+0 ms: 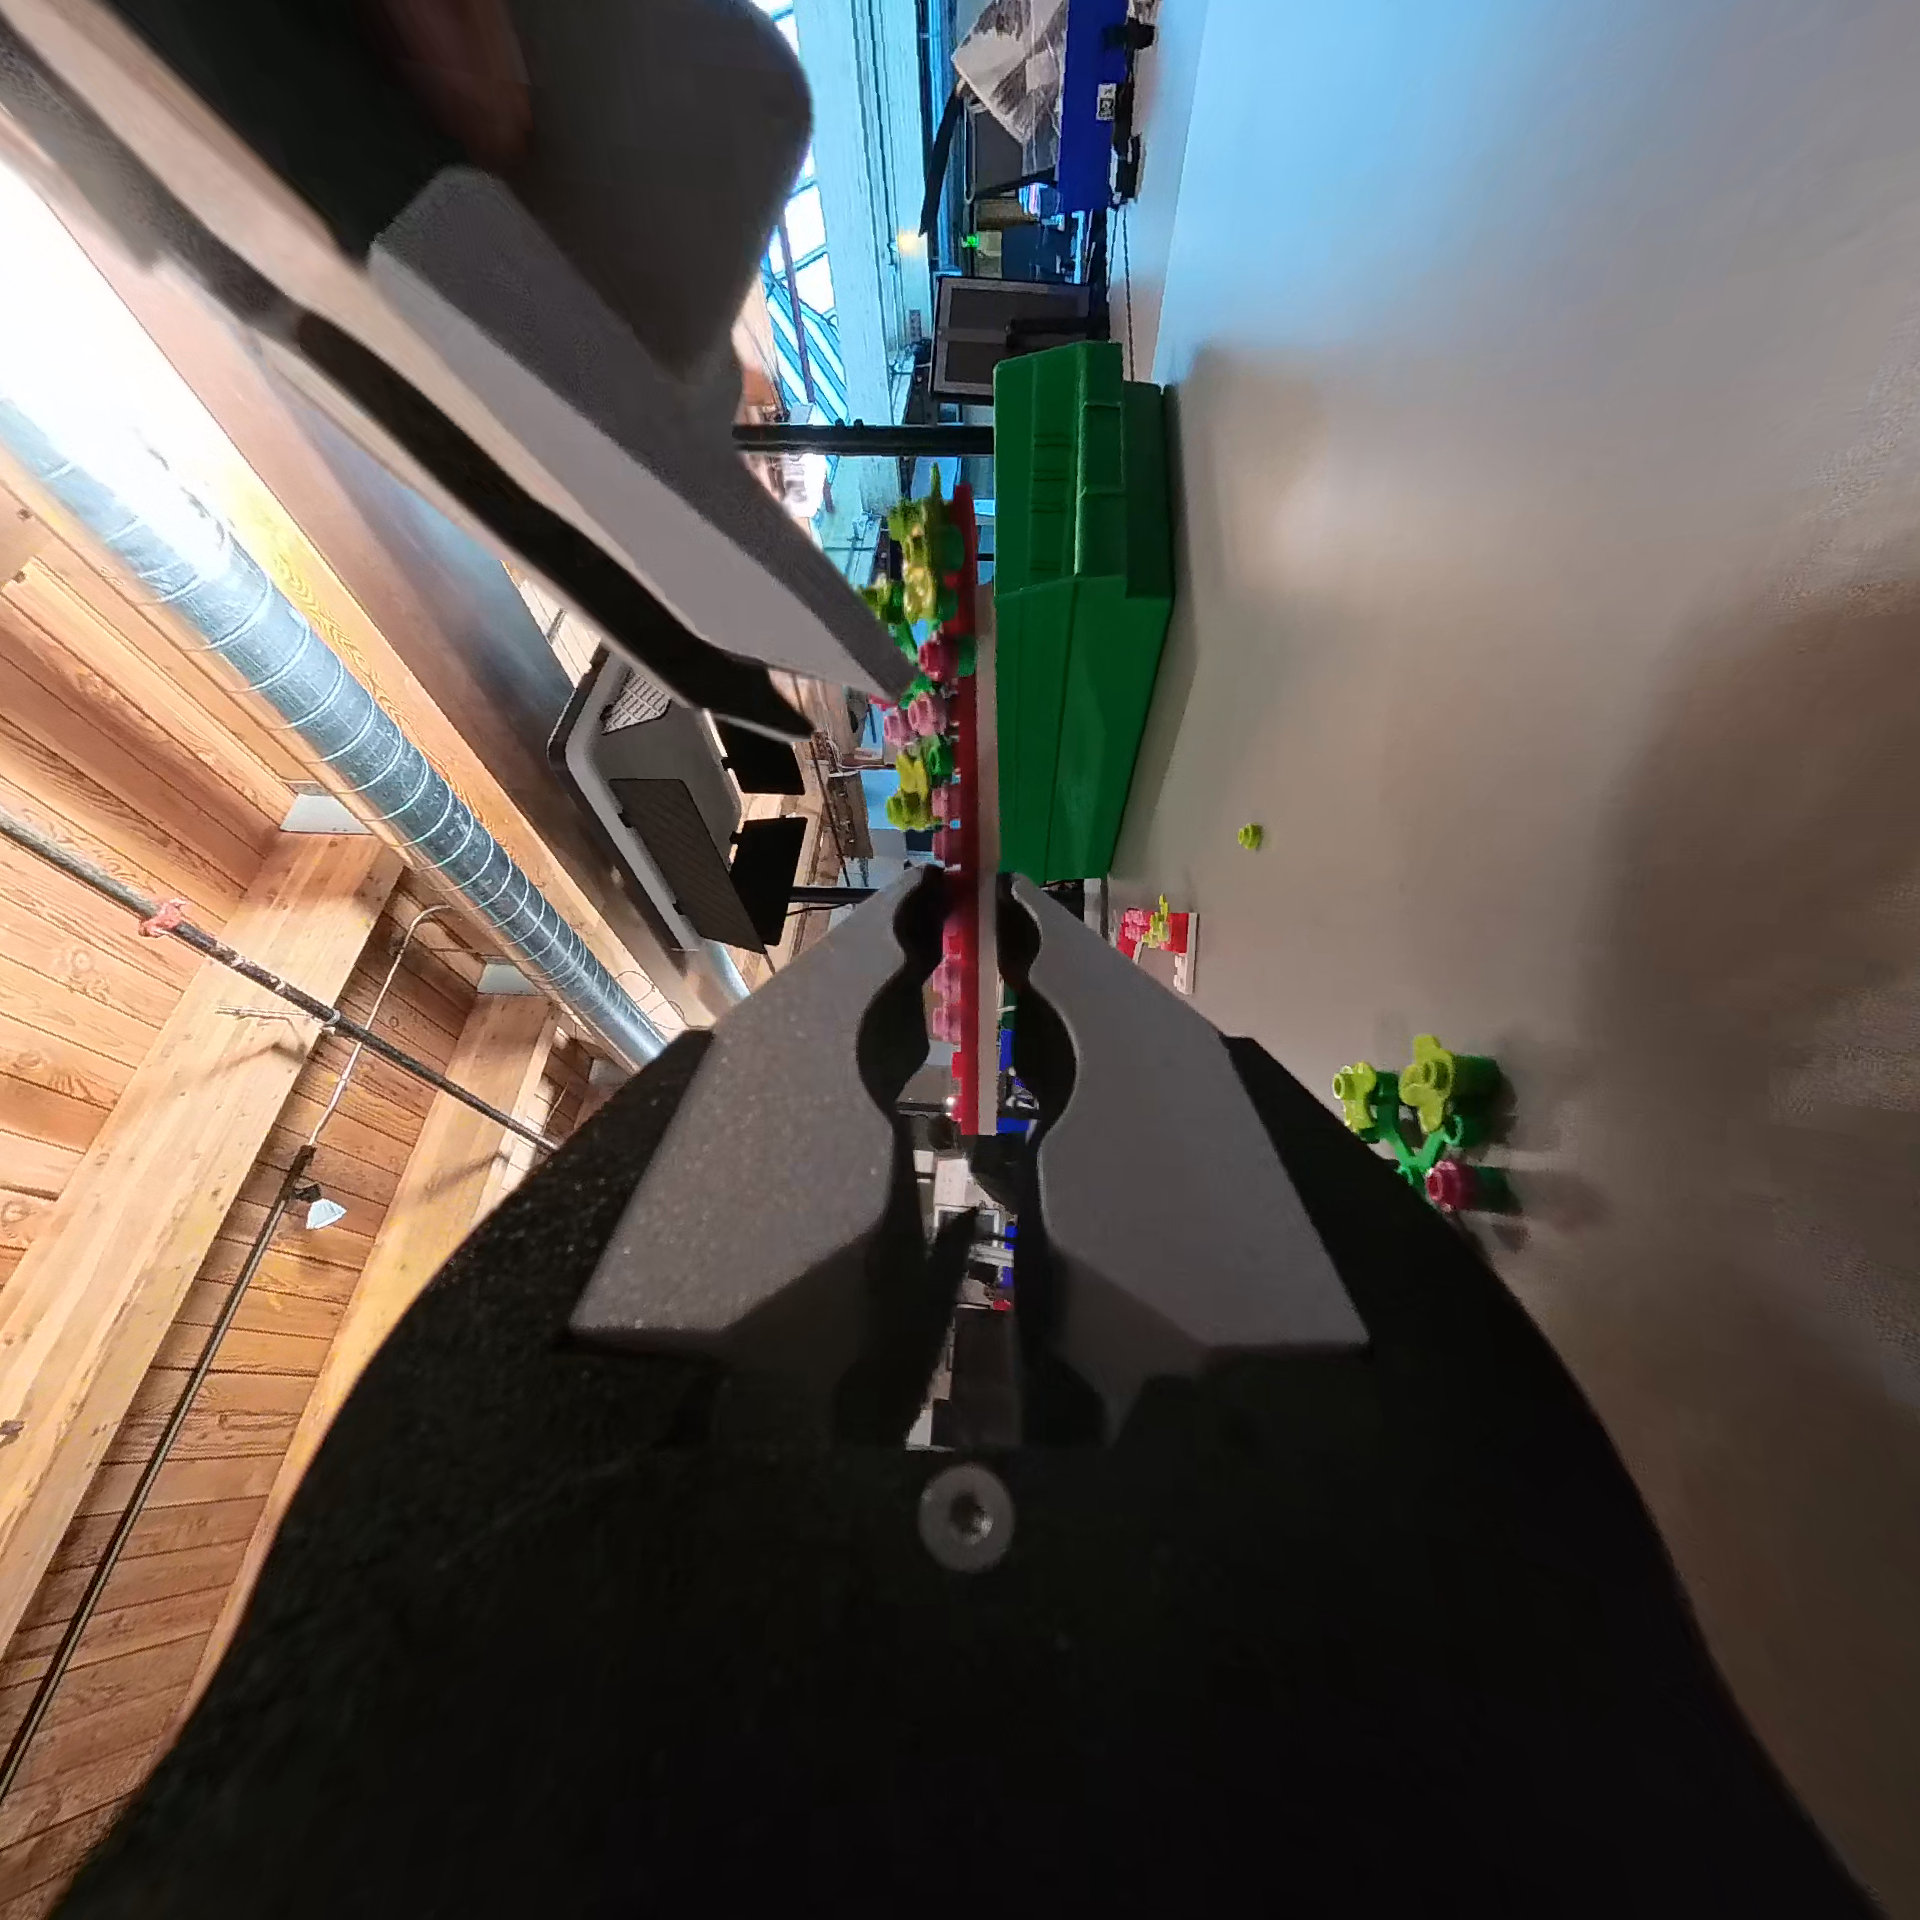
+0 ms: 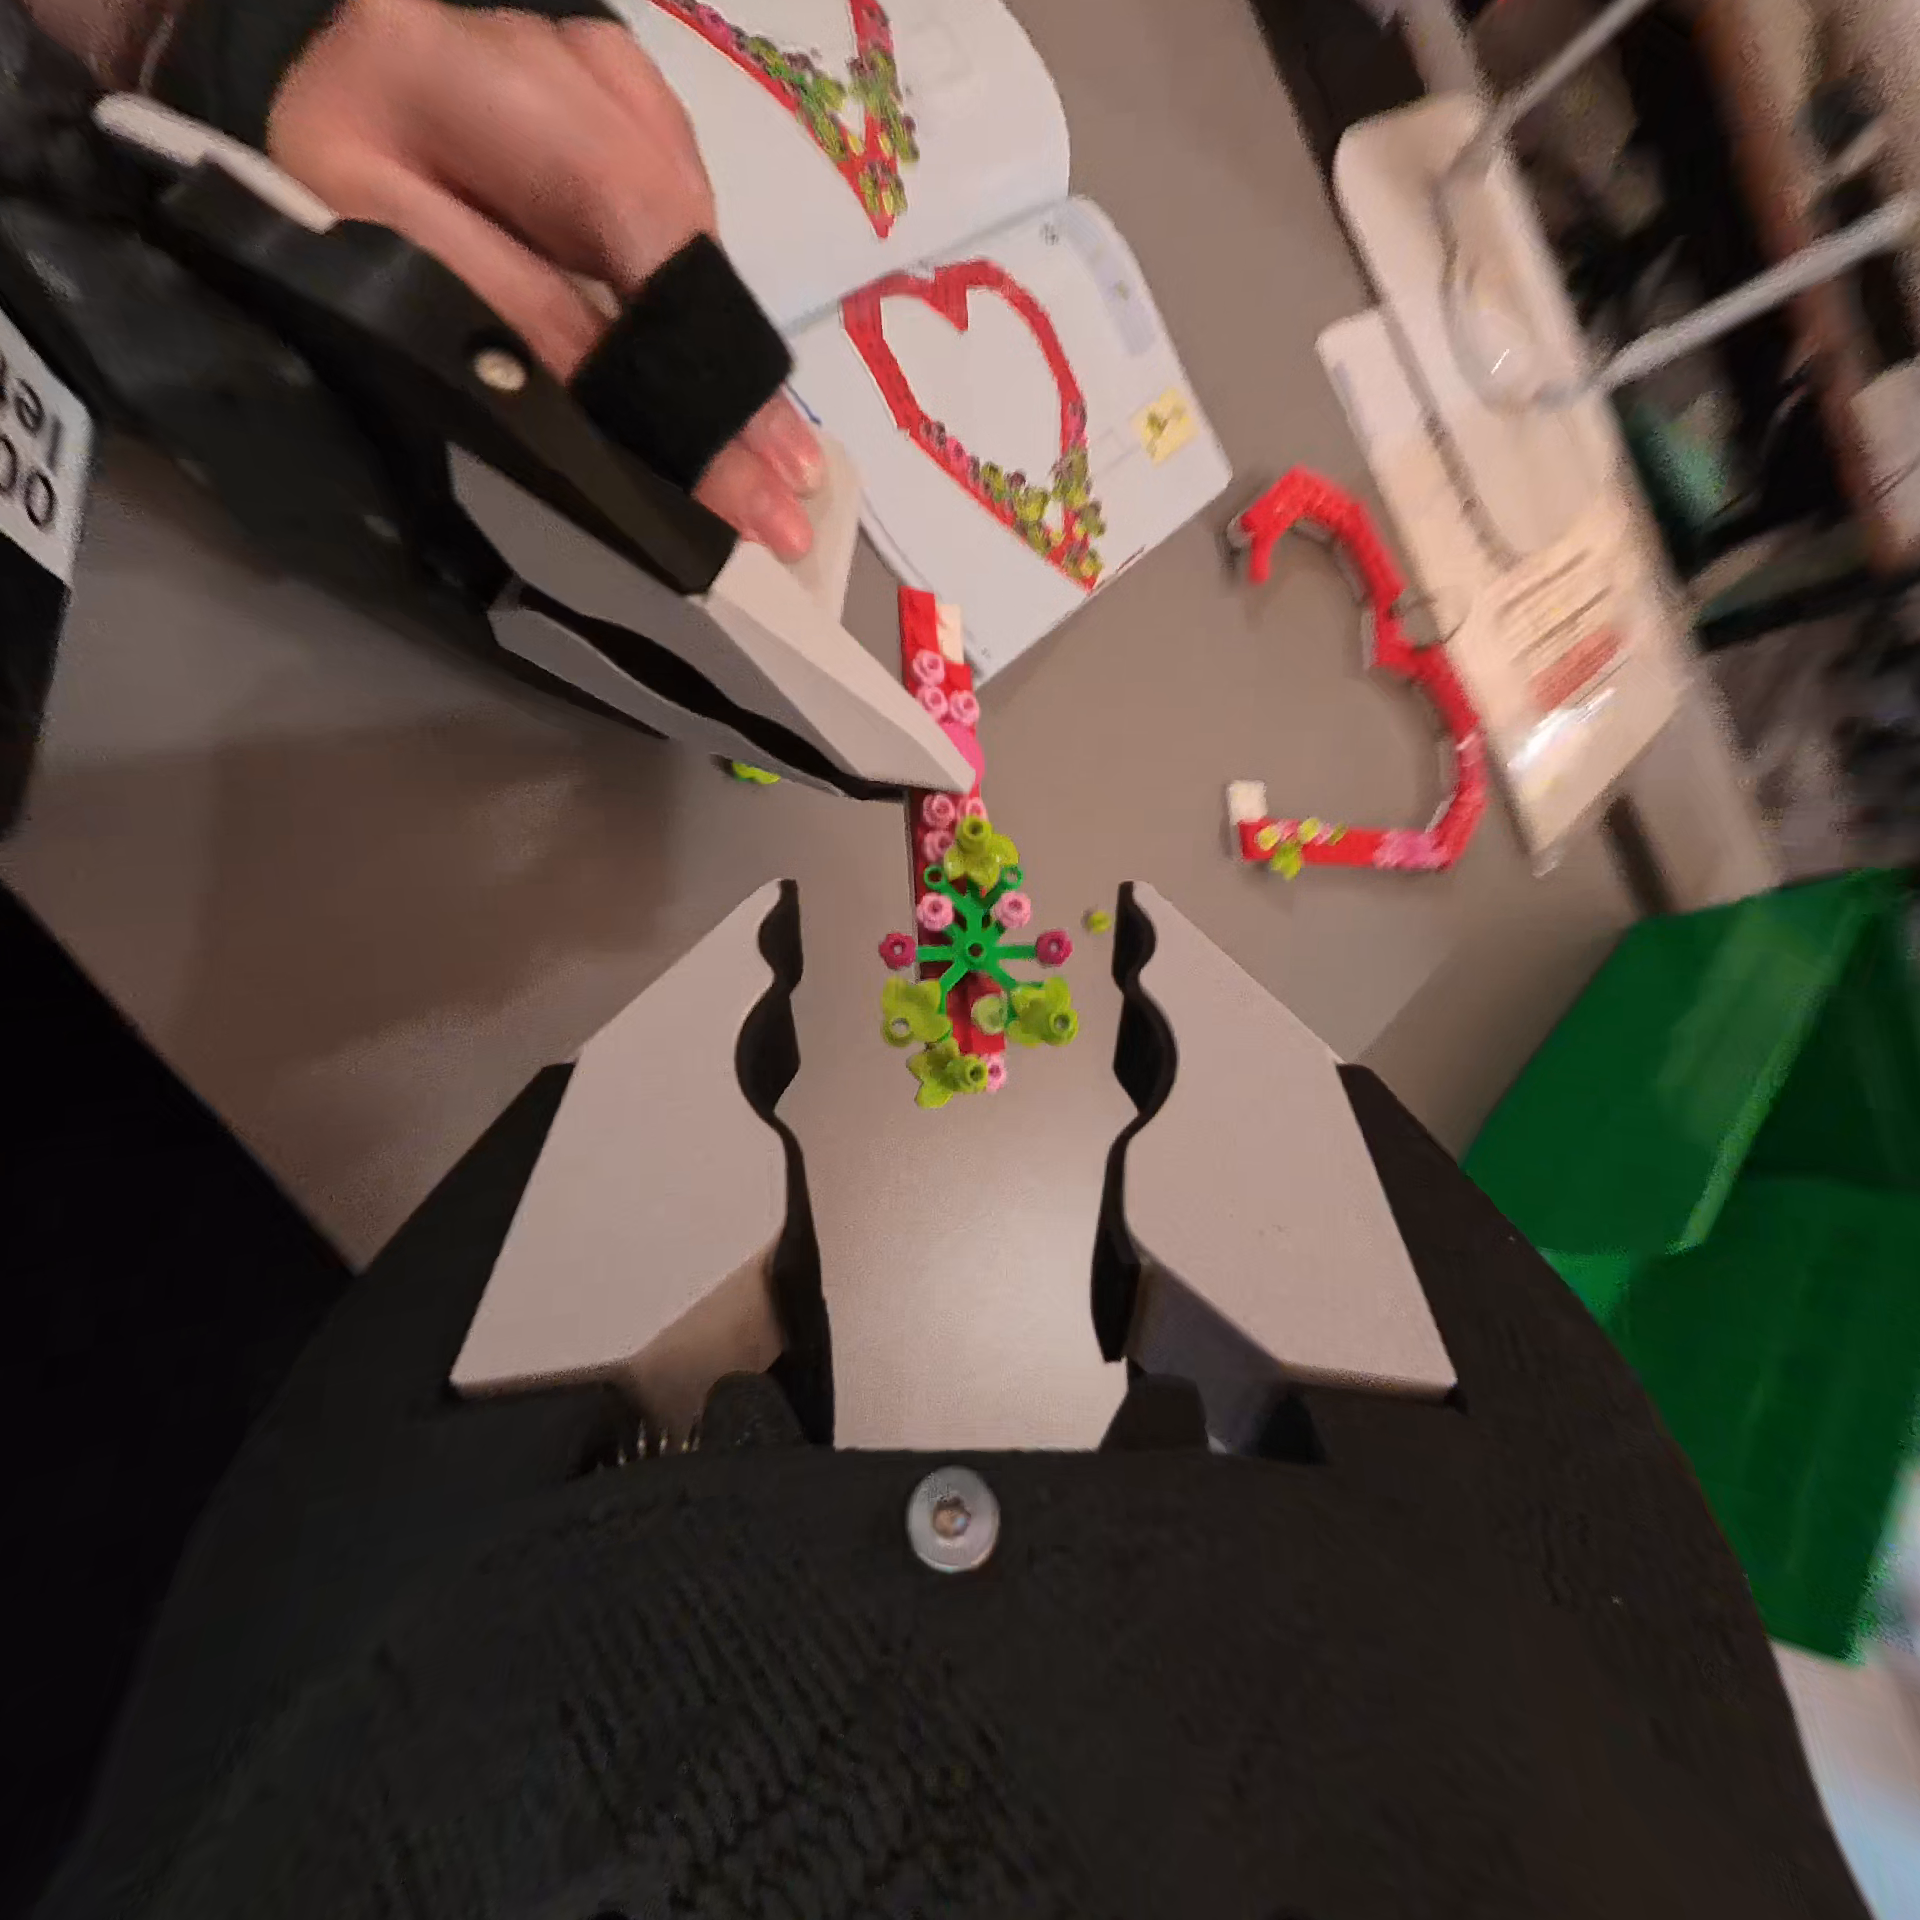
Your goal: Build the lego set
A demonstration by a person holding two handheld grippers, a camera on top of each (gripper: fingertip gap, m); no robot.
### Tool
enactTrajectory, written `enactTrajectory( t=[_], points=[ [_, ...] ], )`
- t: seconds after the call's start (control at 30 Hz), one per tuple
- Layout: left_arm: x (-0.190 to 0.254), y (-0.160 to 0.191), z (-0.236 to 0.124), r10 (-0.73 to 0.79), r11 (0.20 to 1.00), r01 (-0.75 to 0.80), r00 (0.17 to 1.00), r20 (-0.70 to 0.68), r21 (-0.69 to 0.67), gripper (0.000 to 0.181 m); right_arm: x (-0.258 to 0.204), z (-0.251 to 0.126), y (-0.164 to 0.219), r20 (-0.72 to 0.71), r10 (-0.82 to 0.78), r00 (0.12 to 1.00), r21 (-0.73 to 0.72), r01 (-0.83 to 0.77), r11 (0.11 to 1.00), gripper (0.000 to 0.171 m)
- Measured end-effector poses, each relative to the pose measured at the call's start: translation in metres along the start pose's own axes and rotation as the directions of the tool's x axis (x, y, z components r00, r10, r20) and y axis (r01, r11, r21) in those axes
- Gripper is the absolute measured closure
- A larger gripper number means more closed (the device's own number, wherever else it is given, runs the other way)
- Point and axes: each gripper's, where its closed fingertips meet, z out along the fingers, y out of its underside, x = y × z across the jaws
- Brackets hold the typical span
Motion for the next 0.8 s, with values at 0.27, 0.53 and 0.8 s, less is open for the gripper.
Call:
enactTrajectory(
  t=[0.27, 0.53, 0.8],
  points=[
    [0.000, 0.003, 0.000, -0.021, 1.000, 0.021, 1.000, -0.006, -0.010, 0.175, -0.008, 0.020, -0.002, -0.360, -0.612, 0.704, -0.152, 0.602, 0.784, 0.113],
    [0.000, 0.003, 0.000, -0.023, 1.000, 0.023, 1.000, -0.008, -0.008, 0.176, -0.003, 0.032, 0.008, -0.416, -0.688, 0.594, -0.255, 0.650, 0.716, 0.112],
    [-0.001, -0.001, -0.001, -0.018, 1.000, 0.018, 1.000, -0.003, 0.005, 0.176, 0.006, 0.035, 0.011, -0.433, -0.693, 0.576, -0.283, 0.643, 0.711, 0.131]
  ],
)
